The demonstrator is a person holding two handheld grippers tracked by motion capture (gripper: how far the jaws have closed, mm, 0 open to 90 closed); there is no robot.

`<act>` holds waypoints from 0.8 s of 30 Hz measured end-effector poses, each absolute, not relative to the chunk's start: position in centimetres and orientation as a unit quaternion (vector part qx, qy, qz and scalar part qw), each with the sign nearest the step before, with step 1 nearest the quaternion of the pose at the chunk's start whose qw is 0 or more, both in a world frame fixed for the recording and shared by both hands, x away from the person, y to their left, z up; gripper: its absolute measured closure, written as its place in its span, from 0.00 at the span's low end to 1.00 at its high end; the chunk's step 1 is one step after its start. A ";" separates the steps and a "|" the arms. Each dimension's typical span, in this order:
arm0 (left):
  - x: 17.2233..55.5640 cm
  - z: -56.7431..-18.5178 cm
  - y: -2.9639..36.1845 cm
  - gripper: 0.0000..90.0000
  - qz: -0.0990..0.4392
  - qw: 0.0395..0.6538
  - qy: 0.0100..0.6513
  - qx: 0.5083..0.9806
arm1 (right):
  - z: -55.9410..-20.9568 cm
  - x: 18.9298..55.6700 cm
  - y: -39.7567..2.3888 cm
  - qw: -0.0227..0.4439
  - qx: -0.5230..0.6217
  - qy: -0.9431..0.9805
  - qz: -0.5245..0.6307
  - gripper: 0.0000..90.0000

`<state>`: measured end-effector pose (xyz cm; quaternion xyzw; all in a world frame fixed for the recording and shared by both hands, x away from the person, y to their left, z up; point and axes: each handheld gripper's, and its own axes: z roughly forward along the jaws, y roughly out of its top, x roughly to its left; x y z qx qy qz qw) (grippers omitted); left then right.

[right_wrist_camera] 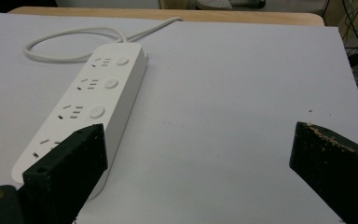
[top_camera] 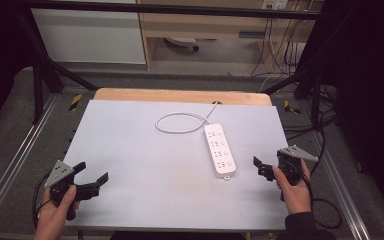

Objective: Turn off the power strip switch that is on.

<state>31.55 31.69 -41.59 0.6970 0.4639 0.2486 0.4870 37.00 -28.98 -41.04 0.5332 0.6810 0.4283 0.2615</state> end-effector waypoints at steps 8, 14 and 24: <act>31.6 -41.6 31.7 0.06 0.249 0.487 0.465 0.696 | -41.9 35.9 -29.8 0.255 0.531 0.685 0.428 0.06; 31.5 -41.6 31.7 0.06 0.249 0.488 0.464 0.696 | -43.1 35.3 -30.3 0.253 0.520 0.688 0.438 0.06; 31.6 -41.6 31.6 0.06 0.248 0.486 0.464 0.698 | -44.8 35.4 -29.1 0.236 0.503 0.705 0.441 0.05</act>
